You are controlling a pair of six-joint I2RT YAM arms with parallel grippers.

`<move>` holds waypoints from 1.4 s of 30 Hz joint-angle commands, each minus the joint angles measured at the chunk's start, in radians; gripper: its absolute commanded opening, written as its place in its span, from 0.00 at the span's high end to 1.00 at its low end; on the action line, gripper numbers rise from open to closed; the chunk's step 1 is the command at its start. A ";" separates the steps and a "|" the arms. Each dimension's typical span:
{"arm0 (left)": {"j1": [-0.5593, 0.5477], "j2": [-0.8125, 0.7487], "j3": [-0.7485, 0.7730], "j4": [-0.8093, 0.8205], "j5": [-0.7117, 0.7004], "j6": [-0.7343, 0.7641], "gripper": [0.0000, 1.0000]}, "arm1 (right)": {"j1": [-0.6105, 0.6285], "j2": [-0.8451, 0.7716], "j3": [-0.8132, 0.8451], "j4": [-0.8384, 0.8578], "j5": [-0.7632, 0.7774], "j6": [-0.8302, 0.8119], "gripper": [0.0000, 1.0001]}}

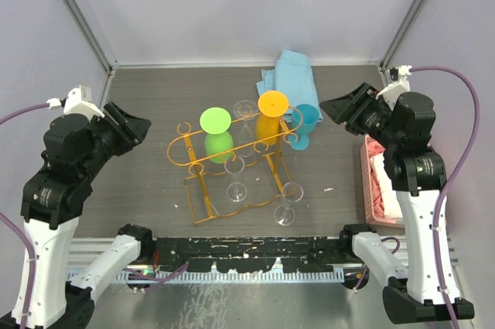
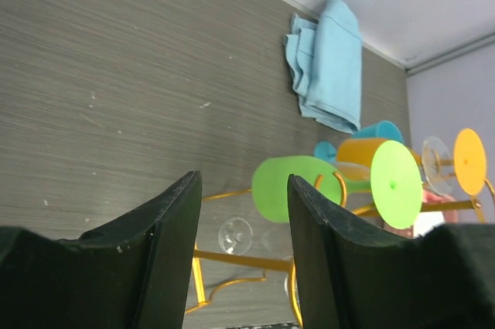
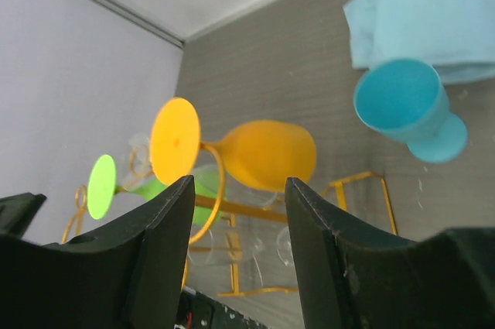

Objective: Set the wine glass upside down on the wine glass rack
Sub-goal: Turn the wine glass upside down at the wine rack, then pick up the wine glass at the center of the board.

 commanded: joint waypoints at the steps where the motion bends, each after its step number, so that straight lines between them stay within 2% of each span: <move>1: -0.002 0.011 -0.010 0.083 -0.083 0.073 0.50 | 0.009 -0.023 0.093 -0.262 0.074 -0.098 0.45; 8: -0.003 0.015 -0.088 0.121 -0.053 0.090 0.45 | 0.009 -0.029 0.175 -0.550 0.099 -0.181 0.48; 16: -0.003 0.023 -0.096 0.138 -0.074 0.141 0.44 | 0.009 -0.038 0.174 -0.739 0.128 -0.236 0.48; 22: -0.001 0.041 -0.108 0.138 -0.059 0.156 0.43 | 0.008 0.001 0.190 -0.744 0.178 -0.269 0.47; 28: -0.001 0.044 -0.107 0.138 -0.052 0.161 0.43 | 0.014 0.086 0.281 -0.699 0.283 -0.267 0.46; 36: -0.001 0.063 -0.096 0.137 -0.048 0.177 0.42 | 0.025 0.159 0.285 -0.615 0.364 -0.239 0.47; 39: 0.000 0.078 -0.092 0.137 -0.039 0.181 0.42 | 0.074 0.174 0.267 -0.574 0.433 -0.198 0.47; 42: 0.000 0.087 -0.091 0.136 -0.037 0.192 0.42 | 0.233 0.183 0.227 -0.553 0.535 -0.124 0.47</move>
